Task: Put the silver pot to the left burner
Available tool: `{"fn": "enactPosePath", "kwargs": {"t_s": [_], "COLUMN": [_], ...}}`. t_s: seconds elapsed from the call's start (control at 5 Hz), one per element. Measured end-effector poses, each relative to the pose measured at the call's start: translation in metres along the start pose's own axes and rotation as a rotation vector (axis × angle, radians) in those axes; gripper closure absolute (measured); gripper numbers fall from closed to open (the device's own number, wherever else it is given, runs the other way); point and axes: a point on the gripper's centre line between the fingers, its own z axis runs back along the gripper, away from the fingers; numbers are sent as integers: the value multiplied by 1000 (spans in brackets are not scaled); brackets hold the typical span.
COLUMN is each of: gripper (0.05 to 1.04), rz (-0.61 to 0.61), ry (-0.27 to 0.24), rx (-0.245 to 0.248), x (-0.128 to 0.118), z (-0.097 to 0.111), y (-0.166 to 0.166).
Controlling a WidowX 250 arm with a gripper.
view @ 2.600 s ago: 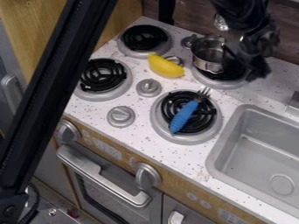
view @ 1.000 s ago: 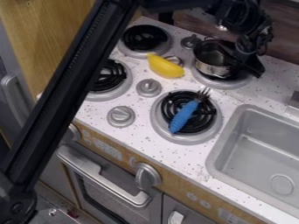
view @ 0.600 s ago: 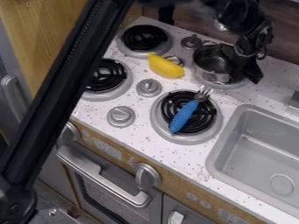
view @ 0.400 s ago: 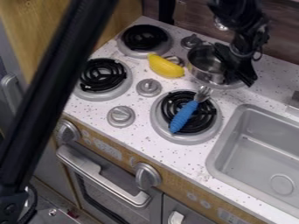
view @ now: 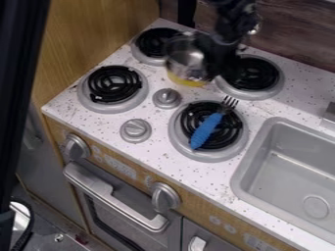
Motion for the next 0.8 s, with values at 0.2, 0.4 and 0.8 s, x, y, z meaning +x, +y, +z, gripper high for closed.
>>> {"fn": "enactPosePath", "kwargs": {"t_s": [0.2, 0.4, 0.8], "gripper": [1003, 1003, 1003], "rz": [54, 119, 199], "ry": [22, 52, 99], "rx": [-48, -55, -88], "x": [-21, -39, -62], "z": [-10, -15, -38], "y": [11, 44, 77]}}
